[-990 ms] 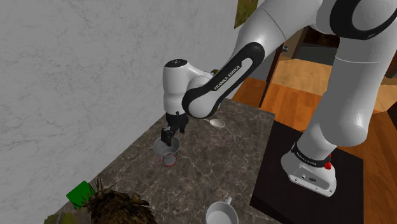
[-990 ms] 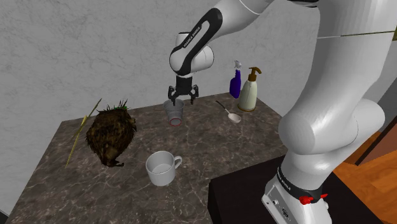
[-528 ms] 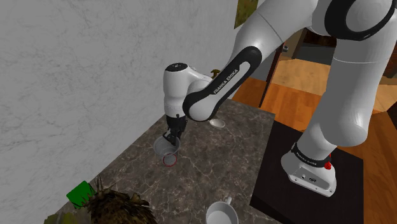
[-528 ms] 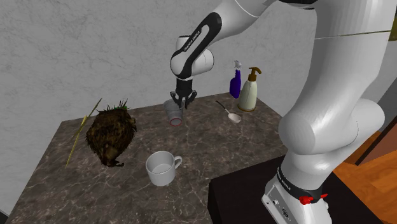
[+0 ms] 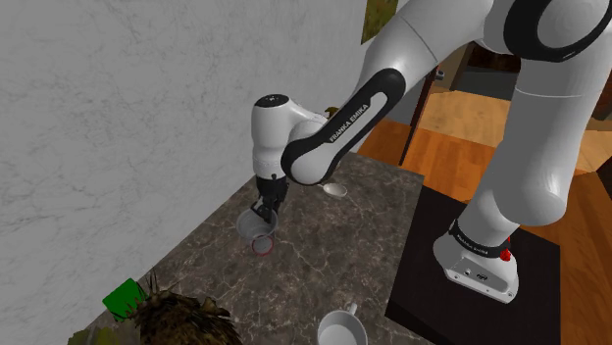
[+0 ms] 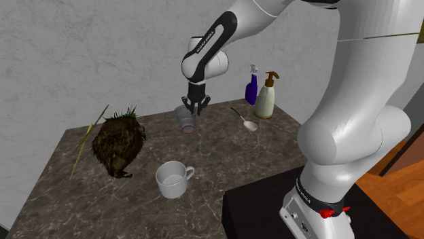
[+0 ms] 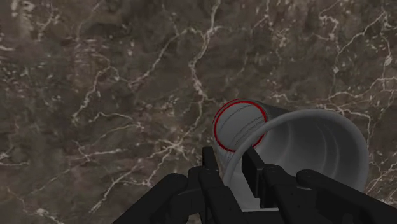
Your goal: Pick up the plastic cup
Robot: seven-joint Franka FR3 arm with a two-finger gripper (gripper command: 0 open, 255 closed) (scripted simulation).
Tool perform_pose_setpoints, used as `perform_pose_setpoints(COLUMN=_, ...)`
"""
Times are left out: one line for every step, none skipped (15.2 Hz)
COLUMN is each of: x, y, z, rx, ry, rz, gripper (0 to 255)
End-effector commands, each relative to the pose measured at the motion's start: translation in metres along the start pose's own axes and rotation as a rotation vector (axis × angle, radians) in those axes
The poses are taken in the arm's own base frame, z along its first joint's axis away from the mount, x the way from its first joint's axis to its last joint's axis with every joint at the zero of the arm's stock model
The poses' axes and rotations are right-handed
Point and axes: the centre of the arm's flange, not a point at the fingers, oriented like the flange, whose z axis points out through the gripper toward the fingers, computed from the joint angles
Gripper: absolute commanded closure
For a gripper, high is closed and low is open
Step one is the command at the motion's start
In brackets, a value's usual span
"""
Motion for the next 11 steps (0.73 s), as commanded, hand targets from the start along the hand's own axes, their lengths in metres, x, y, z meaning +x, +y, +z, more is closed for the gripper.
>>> perform_pose_setpoints(x=0.0, y=-0.001, z=-0.009, rx=0.0, ry=-0.001, rz=0.0, gripper=255)
perform_pose_setpoints(x=0.0, y=-0.002, z=-0.014, rx=0.0, ry=-0.001, rz=0.0, gripper=255)
perform_pose_setpoints(x=0.0, y=-0.002, z=-0.019, rx=0.0, ry=-0.001, rz=0.0, gripper=255)
perform_pose_setpoints(x=0.001, y=-0.003, z=-0.025, rx=0.0, ry=-0.001, rz=0.0, gripper=255)
perform_pose_setpoints(x=0.001, y=-0.003, z=-0.03, rx=0.0, ry=-0.001, rz=0.0, gripper=255)
perform_pose_setpoints(x=0.001, y=-0.004, z=-0.035, rx=0.0, ry=-0.001, rz=0.0, gripper=255)
perform_pose_setpoints(x=0.001, y=-0.004, z=-0.04, rx=0.0, ry=-0.001, rz=0.0, gripper=255)
perform_pose_setpoints(x=0.001, y=-0.004, z=-0.046, rx=0.0, ry=-0.001, rz=0.0, gripper=255)
perform_pose_setpoints(x=0.001, y=-0.005, z=-0.051, rx=0.0, ry=-0.001, rz=0.0, gripper=255)
perform_pose_setpoints(x=0.001, y=-0.005, z=-0.056, rx=0.0, ry=-0.001, rz=0.0, gripper=255)
perform_pose_setpoints(x=0.002, y=-0.006, z=-0.061, rx=0.0, ry=-0.001, rz=0.0, gripper=255)
